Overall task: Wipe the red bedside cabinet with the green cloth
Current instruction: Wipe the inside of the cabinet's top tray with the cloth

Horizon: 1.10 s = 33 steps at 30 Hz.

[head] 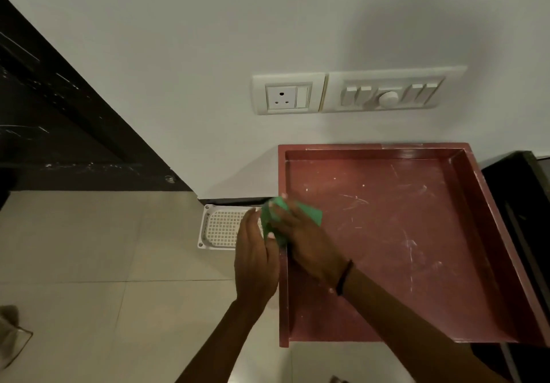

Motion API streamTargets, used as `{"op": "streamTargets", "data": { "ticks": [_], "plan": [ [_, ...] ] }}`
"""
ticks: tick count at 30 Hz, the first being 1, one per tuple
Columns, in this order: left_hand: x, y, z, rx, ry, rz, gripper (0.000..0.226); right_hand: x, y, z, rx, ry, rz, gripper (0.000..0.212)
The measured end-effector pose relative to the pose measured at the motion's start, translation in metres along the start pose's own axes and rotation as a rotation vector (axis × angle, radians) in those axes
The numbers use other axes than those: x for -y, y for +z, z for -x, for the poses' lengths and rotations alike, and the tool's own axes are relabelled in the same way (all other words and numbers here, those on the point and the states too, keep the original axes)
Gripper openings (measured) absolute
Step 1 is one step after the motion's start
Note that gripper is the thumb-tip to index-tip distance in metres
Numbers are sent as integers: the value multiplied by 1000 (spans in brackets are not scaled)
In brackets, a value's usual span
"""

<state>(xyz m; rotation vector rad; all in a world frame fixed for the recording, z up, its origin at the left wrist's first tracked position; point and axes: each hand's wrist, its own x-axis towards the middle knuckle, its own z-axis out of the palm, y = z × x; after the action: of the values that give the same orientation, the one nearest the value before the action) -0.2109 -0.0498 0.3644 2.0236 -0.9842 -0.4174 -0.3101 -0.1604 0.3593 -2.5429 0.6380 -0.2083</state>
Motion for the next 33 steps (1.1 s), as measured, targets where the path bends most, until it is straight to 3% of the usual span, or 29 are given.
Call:
{"op": "streamTargets", "data": {
  "ticks": [5, 9, 14, 17, 21, 26, 33],
  "plan": [
    [3, 1, -14, 0, -46, -17, 57, 37, 33, 103, 183, -164, 283, 91],
    [1, 6, -15, -13, -43, 5, 58, 18, 32, 96, 197, -275, 379, 95],
    [-2, 9, -10, -32, -4, 34, 57, -25, 7, -5, 54, -70, 219, 78],
    [-8, 15, -3, 35, -41, 15, 65, -51, -21, -56, -22, 108, 253, 69],
    [-9, 29, 9, 154, -12, 17, 65, -73, -34, -76, -112, 362, 207, 73],
    [-10, 42, 11, 168, -7, -22, 67, -70, -10, -48, -123, 315, 217, 71],
    [-10, 45, 14, 142, 23, -35, 68, -64, 8, -5, 58, 226, 163, 69]
  ]
}}
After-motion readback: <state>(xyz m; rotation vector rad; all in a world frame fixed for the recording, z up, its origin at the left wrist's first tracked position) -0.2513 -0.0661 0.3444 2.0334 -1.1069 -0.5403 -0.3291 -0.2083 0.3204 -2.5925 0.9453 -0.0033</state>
